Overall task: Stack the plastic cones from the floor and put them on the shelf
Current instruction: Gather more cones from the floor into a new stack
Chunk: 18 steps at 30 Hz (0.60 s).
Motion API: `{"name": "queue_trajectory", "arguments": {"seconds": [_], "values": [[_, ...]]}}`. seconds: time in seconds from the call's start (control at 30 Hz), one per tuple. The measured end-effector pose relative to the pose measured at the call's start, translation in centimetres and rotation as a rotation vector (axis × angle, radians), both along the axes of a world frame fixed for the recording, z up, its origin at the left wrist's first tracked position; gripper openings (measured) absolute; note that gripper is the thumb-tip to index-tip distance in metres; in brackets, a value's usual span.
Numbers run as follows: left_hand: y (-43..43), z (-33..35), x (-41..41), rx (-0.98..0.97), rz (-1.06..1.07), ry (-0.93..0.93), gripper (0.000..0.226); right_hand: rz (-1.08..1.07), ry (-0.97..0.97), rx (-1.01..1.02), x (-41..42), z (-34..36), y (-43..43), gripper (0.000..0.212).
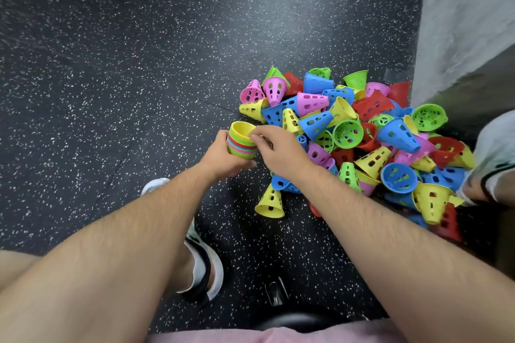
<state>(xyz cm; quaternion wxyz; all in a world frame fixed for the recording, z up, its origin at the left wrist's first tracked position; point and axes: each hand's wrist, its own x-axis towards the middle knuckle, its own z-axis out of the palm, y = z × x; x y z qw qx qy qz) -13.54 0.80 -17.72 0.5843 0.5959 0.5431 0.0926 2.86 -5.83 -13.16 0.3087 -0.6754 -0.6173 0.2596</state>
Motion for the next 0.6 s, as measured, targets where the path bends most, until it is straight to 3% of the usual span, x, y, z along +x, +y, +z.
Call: {"name": "queue_trajectory", "arguments": {"seconds": [0.17, 0.27, 0.37, 0.47, 0.6], "values": [[-0.4, -0.8, -1.2, 0.025, -0.089, 0.019, 0.083, 0.0, 0.042, -0.146, -0.5, -1.9, -3.5, 0.032], [-1.0, -1.1, -2.0, 0.012, -0.163, 0.065, 0.085, 0.127, -0.172, 0.04, 0.6, -2.4, -6.1, 0.023], [-1.8, -1.0, -2.1, 0.003, -0.265, 0.095, 0.079, 0.409, -0.422, 0.217, 1.8, -3.5, -9.2, 0.016], [-2.6, -0.8, -2.0, -0.015, -0.324, 0.132, 0.077, 0.608, -0.558, 0.118, 2.3, -5.0, -11.5, 0.024], [-3.2, -0.5, -1.9, -0.02, -0.382, 0.19, 0.081, 0.711, -0.691, -0.107, 2.2, -5.1, -12.1, 0.047]]}}
